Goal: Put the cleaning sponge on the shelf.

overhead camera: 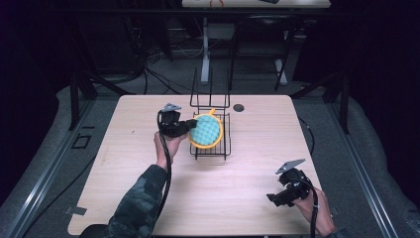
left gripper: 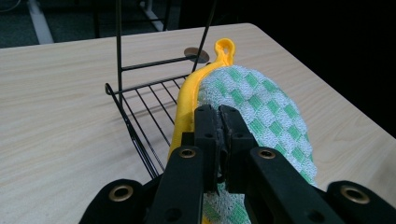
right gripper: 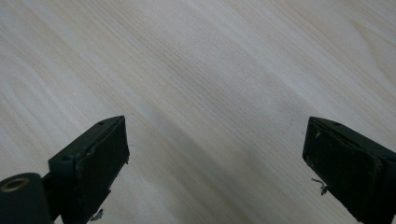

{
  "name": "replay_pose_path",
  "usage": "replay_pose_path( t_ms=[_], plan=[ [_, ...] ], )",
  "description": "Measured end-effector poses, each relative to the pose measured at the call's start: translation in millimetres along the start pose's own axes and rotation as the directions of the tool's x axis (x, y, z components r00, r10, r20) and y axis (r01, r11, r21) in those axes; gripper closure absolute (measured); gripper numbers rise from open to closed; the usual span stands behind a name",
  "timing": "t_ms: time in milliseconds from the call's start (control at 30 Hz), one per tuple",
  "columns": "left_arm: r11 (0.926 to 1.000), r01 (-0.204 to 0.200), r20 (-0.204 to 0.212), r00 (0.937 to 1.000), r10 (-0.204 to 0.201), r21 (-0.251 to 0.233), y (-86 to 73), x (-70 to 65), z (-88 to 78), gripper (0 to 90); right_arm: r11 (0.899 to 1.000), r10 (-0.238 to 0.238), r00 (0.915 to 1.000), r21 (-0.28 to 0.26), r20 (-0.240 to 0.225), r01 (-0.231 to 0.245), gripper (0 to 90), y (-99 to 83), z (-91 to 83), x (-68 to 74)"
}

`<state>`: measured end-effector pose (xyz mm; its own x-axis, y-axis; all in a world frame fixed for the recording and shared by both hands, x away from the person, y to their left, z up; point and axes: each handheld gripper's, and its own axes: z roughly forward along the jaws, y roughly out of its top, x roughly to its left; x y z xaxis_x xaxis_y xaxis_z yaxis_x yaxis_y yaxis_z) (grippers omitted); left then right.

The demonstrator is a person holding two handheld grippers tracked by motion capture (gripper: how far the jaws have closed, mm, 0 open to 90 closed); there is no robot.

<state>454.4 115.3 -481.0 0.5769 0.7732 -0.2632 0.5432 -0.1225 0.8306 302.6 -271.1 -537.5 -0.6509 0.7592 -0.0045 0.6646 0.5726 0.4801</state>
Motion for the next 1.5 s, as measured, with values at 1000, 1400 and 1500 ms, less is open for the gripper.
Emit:
replay_pose_path(
  t_ms=[1000,1400,1500],
  plan=[
    [0.9965,0.060,-0.097,0.9931,-0.066,-0.059,-25.1,-4.1,23.6,86.8,1.000,-0.002,1.0000,-0.004,-0.008,0.002,6.3,-0.2,-0.2,0.7],
    [0.9952,0.092,-0.110,0.9894,-0.095,-0.032,-36.8,-6.3,41.9,86.6,1.000,-0.009,1.0000,-0.009,-0.004,0.009,6.4,0.0,-1.7,2.5],
    [0.9952,0.096,-0.125,0.9873,-0.097,-0.016,-38.2,-6.9,45.8,86.3,1.000,0.001,0.9999,-0.010,-0.012,-0.001,6.0,0.0,-0.5,1.4]
  ],
)
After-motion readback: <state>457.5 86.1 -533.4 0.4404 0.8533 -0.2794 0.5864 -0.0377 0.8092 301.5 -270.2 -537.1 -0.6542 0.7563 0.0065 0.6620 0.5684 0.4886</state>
